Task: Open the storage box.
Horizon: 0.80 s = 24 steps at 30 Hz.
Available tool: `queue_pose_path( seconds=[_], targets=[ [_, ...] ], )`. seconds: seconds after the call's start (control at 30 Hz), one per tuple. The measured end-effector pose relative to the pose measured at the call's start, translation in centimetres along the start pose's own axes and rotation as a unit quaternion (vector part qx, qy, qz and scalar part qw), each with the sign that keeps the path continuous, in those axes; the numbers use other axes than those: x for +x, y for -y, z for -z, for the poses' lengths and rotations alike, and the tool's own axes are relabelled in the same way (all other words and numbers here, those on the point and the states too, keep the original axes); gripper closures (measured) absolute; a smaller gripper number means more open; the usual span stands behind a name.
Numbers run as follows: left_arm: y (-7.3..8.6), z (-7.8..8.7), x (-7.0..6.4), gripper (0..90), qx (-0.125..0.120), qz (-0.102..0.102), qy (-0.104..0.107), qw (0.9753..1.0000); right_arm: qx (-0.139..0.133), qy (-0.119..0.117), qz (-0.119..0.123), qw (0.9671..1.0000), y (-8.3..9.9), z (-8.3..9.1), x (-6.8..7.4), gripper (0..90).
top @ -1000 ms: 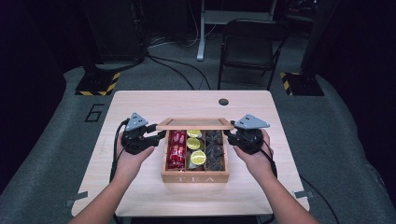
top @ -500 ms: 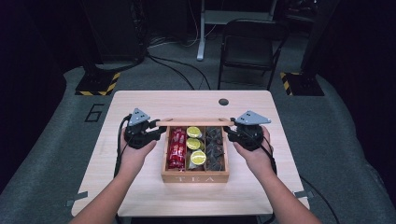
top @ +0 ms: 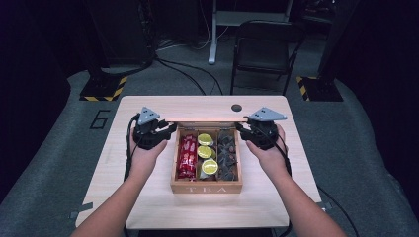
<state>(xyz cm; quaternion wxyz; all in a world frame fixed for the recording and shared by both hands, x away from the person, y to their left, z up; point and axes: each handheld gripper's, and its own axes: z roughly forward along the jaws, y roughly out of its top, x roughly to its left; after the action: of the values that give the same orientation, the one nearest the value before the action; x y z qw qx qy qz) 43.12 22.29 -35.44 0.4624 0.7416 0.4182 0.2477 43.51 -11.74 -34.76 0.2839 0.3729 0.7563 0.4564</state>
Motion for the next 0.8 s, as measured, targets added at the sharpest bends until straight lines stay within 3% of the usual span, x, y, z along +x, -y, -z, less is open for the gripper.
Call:
queue_pose_path(
  seconds=[0.13, 0.3, 0.53, 0.67, 0.8],
  targets=[
    [-0.2, -0.2, -0.1, 62.5, 0.000, -0.002, -0.010, 0.9999, 0.000, 0.002, -0.006, 1.0000, 0.0, -0.2, -0.3, 57.1],
    [-0.6, -0.6, -0.2, 62.6, -0.009, 0.013, -0.025, 0.9996, 0.009, 0.008, -0.016, 0.9998, 0.2, -0.9, -0.8, 57.2],
    [-1.0, -0.9, 0.0, 62.4, -0.010, 0.009, -0.026, 0.9996, 0.013, 0.008, -0.018, 0.9997, 0.2, -1.6, -1.1, 57.8],
    [-1.1, -1.2, 0.1, 62.5, -0.013, 0.008, -0.030, 0.9994, 0.021, 0.004, -0.034, 0.9992, 0.3, -2.3, -1.5, 57.8],
    [-1.2, -1.4, 0.6, 61.9, -0.020, 0.010, -0.016, 0.9996, 0.020, 0.003, -0.031, 0.9993, 0.4, -2.9, -1.5, 57.1]
  ],
)
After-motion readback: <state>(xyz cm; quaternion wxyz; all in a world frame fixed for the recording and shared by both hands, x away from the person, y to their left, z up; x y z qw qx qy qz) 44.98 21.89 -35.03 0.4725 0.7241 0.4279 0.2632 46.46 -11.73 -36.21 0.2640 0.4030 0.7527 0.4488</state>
